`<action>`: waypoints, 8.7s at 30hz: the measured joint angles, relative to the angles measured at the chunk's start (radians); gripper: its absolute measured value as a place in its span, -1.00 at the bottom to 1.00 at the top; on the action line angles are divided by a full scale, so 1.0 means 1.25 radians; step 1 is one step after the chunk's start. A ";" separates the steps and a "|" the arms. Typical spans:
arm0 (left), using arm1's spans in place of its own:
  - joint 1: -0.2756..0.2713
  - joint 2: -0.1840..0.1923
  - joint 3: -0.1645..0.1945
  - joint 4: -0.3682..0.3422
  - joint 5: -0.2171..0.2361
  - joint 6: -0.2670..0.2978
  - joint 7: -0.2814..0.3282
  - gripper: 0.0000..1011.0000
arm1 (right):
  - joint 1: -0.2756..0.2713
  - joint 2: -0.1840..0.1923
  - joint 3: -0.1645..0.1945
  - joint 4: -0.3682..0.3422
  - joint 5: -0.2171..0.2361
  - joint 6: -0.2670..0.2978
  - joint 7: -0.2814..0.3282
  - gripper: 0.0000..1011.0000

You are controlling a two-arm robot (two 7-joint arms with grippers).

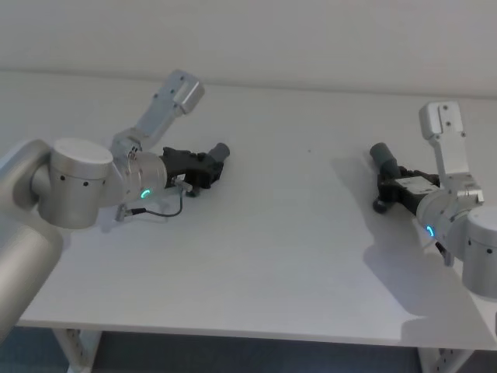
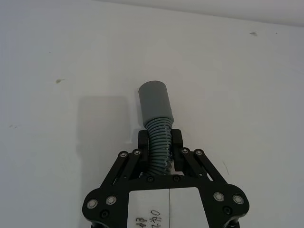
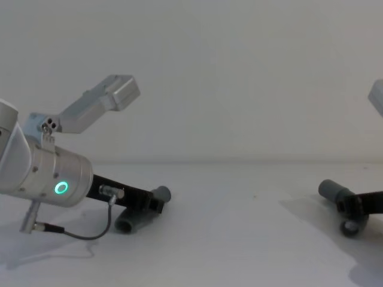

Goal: Use both hands to pick up one end of the pipe from the table, align the ends, and insert them.

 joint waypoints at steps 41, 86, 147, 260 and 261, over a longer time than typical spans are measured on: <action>-0.112 0.202 0.089 -0.052 0.046 -0.252 -0.354 -0.31 | -0.014 0.144 -0.005 -0.050 0.062 -0.291 0.329 -0.46; -0.203 0.241 0.154 -0.023 -0.040 -0.354 -0.600 -0.31 | 0.057 0.337 -0.110 -0.033 0.137 -0.474 0.764 -0.46; -0.194 0.272 0.180 -0.074 -0.086 -0.308 -0.561 -0.31 | 0.119 0.314 -0.165 -0.018 0.144 -0.458 0.718 -0.46; -0.244 0.319 0.261 -0.096 -0.091 -0.242 -0.479 -0.31 | 0.229 0.304 -0.274 0.091 0.151 -0.474 0.705 -0.46; -0.245 0.319 0.261 -0.097 -0.091 -0.242 -0.479 -0.31 | 0.230 0.303 -0.275 0.092 0.150 -0.474 0.704 -0.46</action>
